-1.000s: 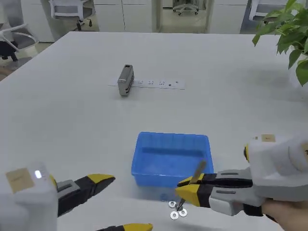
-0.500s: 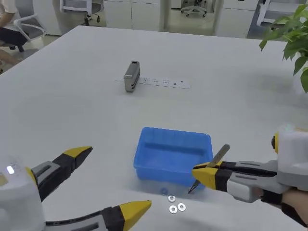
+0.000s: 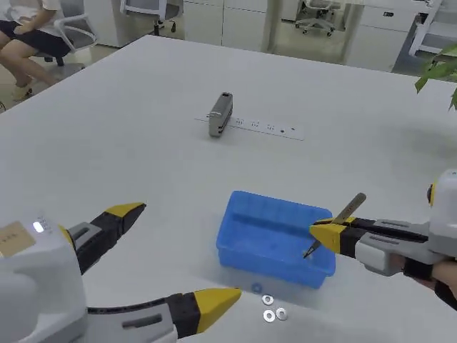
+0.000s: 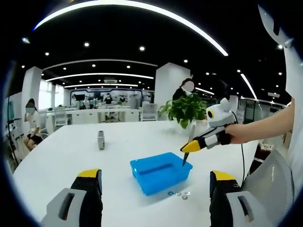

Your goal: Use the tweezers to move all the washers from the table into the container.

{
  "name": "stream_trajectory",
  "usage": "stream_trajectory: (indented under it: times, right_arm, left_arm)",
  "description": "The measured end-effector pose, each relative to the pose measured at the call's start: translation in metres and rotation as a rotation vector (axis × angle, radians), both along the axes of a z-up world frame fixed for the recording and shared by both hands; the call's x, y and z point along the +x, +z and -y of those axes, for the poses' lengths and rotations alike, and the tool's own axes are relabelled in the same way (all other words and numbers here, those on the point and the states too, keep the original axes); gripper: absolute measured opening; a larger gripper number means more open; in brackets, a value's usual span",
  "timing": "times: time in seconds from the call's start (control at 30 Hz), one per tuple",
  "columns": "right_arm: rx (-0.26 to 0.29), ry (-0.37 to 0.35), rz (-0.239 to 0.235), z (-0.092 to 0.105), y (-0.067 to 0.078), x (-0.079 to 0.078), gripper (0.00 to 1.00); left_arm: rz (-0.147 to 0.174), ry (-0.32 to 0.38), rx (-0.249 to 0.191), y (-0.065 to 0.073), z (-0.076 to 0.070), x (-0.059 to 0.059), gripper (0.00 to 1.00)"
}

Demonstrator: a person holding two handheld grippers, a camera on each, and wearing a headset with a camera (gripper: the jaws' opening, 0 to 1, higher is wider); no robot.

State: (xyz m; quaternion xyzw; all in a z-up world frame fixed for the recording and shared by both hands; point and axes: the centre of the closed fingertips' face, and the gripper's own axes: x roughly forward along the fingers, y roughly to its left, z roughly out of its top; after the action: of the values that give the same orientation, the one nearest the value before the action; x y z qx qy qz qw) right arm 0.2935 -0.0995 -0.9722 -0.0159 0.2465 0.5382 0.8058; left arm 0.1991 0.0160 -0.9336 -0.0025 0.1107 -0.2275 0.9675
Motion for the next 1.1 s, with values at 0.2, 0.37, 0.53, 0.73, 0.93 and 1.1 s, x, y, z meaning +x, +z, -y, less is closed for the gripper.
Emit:
stream_trajectory:
  times: [0.2,0.37,0.53,0.73,0.93,1.1]
  right_arm:
    - [-0.048,-0.043,0.002,0.002,-0.015,0.020,0.03]
    - [-0.109,-0.060,0.013,0.000,-0.032,0.034,0.03]
    - [-0.145,-0.065,0.014,0.002,-0.044,0.040,0.03]
    - [-0.153,-0.068,0.002,0.003,-0.050,0.043,0.03]
    - [-0.170,-0.053,0.018,0.001,-0.053,0.044,0.03]
    - [-0.147,-0.059,0.024,0.001,-0.046,0.040,0.03]
  left_arm:
    - [-0.008,-0.003,0.023,-0.001,0.003,-0.001,0.97]
    - [-0.025,-0.009,0.046,-0.006,0.004,-0.002,0.97]
    - [-0.030,-0.011,0.046,-0.006,0.004,-0.002,0.96]
    - [-0.031,-0.006,0.045,-0.007,0.002,-0.002,0.96]
    - [-0.038,-0.007,0.047,-0.009,0.001,-0.002,0.95]
    - [-0.040,-0.005,0.050,-0.009,0.001,-0.002,0.95]
